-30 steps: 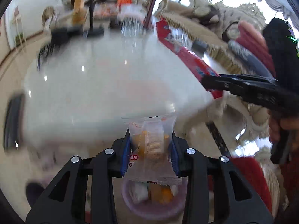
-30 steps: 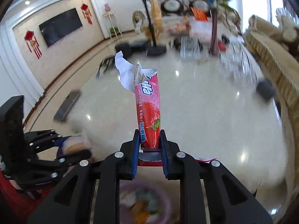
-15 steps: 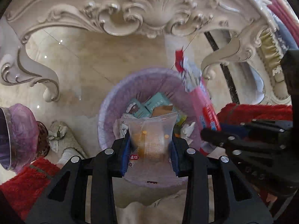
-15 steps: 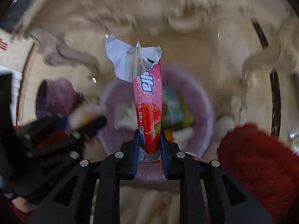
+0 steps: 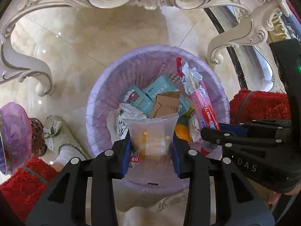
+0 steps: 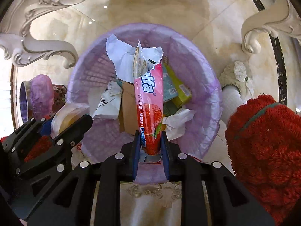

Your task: Collect trash

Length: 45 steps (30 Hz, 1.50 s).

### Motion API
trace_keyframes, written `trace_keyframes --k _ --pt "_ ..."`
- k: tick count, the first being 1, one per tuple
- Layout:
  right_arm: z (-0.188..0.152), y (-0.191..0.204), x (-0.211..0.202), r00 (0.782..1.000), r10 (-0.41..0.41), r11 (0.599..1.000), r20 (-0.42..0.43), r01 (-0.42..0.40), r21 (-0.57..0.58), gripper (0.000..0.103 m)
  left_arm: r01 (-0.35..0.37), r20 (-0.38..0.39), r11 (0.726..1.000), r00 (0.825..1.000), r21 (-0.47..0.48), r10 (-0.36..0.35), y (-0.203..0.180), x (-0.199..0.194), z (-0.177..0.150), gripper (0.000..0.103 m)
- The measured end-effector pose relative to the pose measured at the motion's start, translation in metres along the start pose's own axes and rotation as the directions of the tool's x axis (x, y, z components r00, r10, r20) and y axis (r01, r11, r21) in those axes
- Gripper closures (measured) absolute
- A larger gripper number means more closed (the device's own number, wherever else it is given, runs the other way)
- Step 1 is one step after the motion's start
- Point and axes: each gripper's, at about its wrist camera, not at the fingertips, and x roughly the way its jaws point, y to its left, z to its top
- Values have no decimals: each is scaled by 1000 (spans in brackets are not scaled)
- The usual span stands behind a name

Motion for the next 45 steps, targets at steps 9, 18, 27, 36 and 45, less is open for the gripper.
trace_keyframes --k 9,18,27,36,45 --pt "-1 -15 0 999 16 997 45 -20 80 49 31 44 992 999 -121 -26 21 -12 1 30" --pt "-8 3 -49 978 -1 1000 209 -2 18 47 -95 182 990 977 -105 113 19 -75 5 30" --pt "-61 27 -201 824 -24 999 567 45 -22 34 -203 471 974 853 -98 225 -13 -233 -14 19" --pt "-128 40 -305 709 -80 996 700 92 21 13 -206 590 968 767 -143 251 -51 -350 -53 12" --pt "-167 49 -352 651 -89 991 754 137 -1 9 -191 663 970 708 -153 244 -79 -417 -88 12"
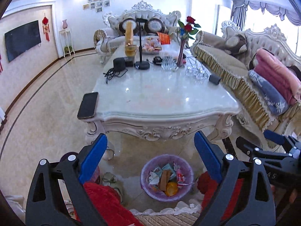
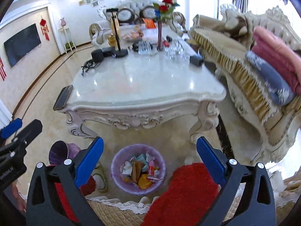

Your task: Collect trash

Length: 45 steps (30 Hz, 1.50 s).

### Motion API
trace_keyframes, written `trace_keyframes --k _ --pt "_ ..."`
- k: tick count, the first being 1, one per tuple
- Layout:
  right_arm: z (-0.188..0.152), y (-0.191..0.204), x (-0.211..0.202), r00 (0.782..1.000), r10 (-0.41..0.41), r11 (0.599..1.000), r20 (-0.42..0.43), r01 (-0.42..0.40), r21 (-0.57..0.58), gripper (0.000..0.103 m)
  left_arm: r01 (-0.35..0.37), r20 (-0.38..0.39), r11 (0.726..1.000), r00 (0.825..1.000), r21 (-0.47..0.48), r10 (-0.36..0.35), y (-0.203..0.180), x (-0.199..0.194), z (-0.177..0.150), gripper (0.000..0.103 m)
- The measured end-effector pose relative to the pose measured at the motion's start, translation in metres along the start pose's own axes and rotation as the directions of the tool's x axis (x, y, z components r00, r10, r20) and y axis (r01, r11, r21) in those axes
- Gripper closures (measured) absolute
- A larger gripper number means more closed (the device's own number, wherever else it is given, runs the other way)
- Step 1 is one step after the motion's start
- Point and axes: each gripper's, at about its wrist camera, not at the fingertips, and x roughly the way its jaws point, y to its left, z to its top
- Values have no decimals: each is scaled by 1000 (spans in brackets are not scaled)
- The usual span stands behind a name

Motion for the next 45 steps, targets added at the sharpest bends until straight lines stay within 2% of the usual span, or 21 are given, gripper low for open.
trace_keyframes --k 6,10,21,45 --pt "1 -4 -15 1000 -3 1000 10 3 18 9 22 34 998 999 -56 -20 7 -15 6 12" --pt "6 1 -17 998 -44 999 35 44 -3 9 -10 12 1000 1000 -18 10 1 -10 10 12" --pt "9 7 -5 998 -59 998 3 59 3 9 -49 -16 998 999 -34 49 11 4 8 12" --pt "16 8 -22 996 -84 996 41 83 17 9 -82 6 997 997 -8 82 11 -14 14 12"
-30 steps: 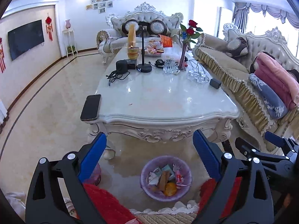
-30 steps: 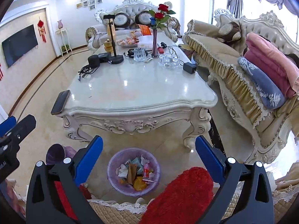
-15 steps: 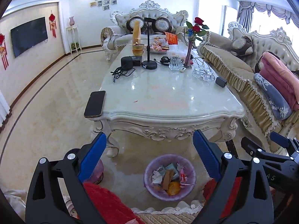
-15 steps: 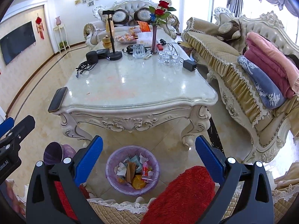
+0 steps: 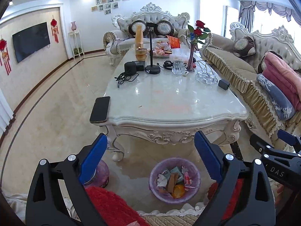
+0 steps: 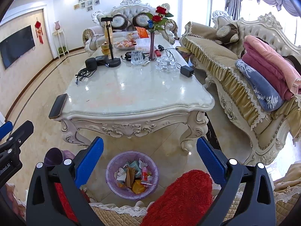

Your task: Collect trash

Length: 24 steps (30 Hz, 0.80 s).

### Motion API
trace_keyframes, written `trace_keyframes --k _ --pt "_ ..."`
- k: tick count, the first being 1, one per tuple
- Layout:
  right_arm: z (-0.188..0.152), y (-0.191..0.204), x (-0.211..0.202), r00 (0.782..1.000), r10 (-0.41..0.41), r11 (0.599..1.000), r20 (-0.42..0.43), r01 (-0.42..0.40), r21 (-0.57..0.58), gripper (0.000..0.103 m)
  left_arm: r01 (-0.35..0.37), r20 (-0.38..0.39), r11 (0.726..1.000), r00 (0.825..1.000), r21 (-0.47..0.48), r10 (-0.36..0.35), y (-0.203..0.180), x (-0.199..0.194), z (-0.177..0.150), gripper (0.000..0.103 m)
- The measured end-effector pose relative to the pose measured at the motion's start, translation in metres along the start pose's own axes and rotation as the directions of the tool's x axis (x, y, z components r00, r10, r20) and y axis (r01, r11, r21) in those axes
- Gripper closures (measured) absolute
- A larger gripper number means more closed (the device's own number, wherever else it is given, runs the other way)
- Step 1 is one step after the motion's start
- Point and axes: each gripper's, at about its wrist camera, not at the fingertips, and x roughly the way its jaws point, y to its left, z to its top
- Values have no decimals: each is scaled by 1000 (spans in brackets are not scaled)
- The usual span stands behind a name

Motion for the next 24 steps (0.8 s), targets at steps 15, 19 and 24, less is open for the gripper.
trace_keyframes --k 15,19,24 --pt "0 -1 -6 1000 3 1000 16 -3 4 9 -15 22 1000 1000 1 15 3 -10 5 12" --pt "1 -1 -7 1000 4 1000 16 -4 2 9 -18 21 1000 1000 1 17 4 -10 6 12" --pt "1 0 -8 1000 2 1000 22 -2 -1 9 -17 23 1000 1000 1 17 3 -11 6 12"
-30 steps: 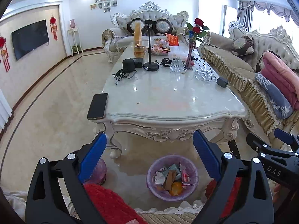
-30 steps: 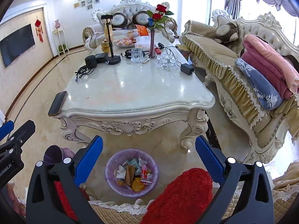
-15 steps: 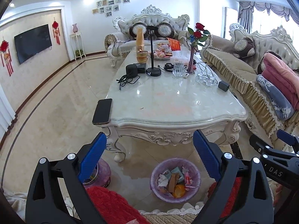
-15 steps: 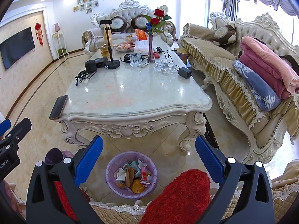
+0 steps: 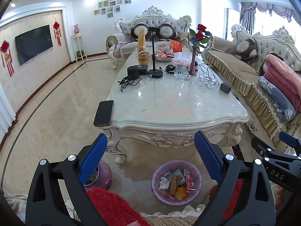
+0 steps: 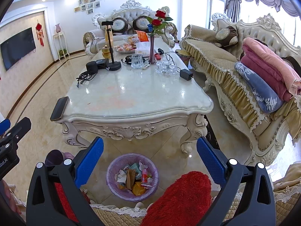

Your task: Collect trash

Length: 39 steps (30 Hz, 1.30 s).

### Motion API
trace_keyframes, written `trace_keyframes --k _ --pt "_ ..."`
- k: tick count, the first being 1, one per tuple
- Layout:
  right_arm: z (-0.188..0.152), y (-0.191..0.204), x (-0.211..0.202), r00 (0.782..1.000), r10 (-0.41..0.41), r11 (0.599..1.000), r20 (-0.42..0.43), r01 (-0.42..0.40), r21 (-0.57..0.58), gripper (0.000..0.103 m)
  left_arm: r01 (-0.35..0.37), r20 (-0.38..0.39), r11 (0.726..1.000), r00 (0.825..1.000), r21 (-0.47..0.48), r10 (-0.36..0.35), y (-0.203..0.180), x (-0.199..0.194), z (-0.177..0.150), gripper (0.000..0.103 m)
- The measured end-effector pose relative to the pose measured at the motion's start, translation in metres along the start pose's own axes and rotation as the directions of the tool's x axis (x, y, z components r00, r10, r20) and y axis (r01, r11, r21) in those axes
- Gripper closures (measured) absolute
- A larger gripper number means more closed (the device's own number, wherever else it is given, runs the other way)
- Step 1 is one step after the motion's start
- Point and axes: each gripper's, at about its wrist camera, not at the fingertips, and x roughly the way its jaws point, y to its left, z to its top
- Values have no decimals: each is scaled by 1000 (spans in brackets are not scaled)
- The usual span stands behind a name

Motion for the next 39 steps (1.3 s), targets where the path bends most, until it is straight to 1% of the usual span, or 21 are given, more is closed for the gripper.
trace_keyframes --k 6,15,17,24,28,31,33,35,39 --pt "0 0 -1 1000 0 1000 6 0 -1 9 20 6 1000 1000 2 -20 0 -1 1 12" --pt "4 2 -10 999 -8 1000 51 8 3 9 26 21 1000 999 6 -26 -1 -6 3 12" --pt "4 2 -11 998 -7 1000 56 7 4 9 39 19 999 999 -3 -39 0 -6 4 12" --pt "3 2 -11 998 -9 1000 59 9 6 9 48 19 998 999 -34 -48 7 -7 5 12" --pt "3 2 -10 998 -8 1000 57 8 5 9 27 36 999 999 -37 -25 8 -9 4 12" --pt "1 2 -9 999 -10 1000 52 10 1 9 26 48 999 999 -27 -25 8 -12 3 12" --pt "0 1 -8 999 -6 1000 48 6 0 9 18 51 1000 999 -20 -17 7 -12 4 12" --pt "0 2 -8 999 0 1000 46 0 -2 9 -5 47 1000 999 -17 6 6 -11 4 12" --pt "-1 1 -8 999 4 1000 45 -4 2 9 -6 46 1000 999 -16 7 6 -11 4 12"
